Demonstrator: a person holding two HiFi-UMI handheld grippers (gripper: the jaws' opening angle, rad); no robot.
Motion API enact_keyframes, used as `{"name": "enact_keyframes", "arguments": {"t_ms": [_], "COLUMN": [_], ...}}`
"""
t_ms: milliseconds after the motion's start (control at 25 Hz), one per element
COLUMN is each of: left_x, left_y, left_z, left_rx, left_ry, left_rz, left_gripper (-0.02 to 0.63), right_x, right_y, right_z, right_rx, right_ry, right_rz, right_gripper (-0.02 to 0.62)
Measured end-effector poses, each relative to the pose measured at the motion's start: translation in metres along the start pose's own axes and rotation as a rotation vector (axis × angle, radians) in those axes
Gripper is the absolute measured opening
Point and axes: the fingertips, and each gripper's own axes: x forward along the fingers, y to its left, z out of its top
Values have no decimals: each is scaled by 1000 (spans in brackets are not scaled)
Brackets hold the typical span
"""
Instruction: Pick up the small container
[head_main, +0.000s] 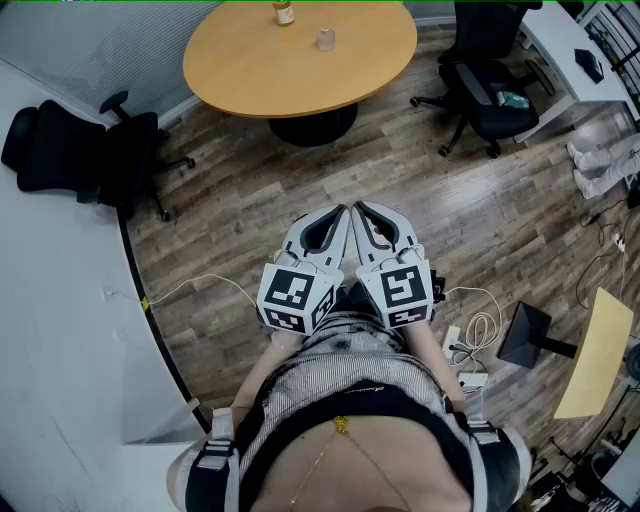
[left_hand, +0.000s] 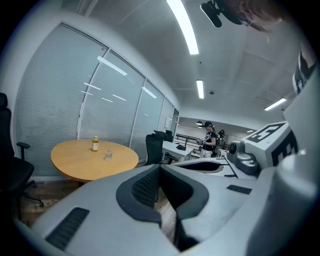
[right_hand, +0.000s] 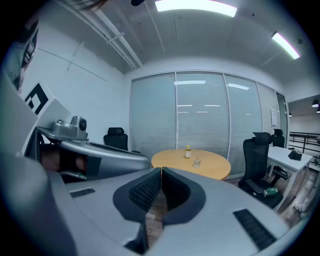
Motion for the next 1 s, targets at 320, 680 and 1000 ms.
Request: {"name": "enact_keyframes", "arguments": {"t_ms": [320, 680, 1000], "left_x": [-3, -5, -3], "left_y": [-4, -19, -25], "left_z": [-2, -10, -20], "left_rx": [-9, -35, -47], "left_ry": [-15, -19, -14], "left_rz": [48, 122, 194], "left_gripper": [20, 20, 20], "right_x": [-6, -18, -24], "right_y": [1, -9, -17], "right_z": [-2, -13, -27], "right_rx": [38, 42, 41], "right_ry": [-28, -10, -2], "right_rz": [63, 130, 177], "right_gripper": [21, 21, 21]}}
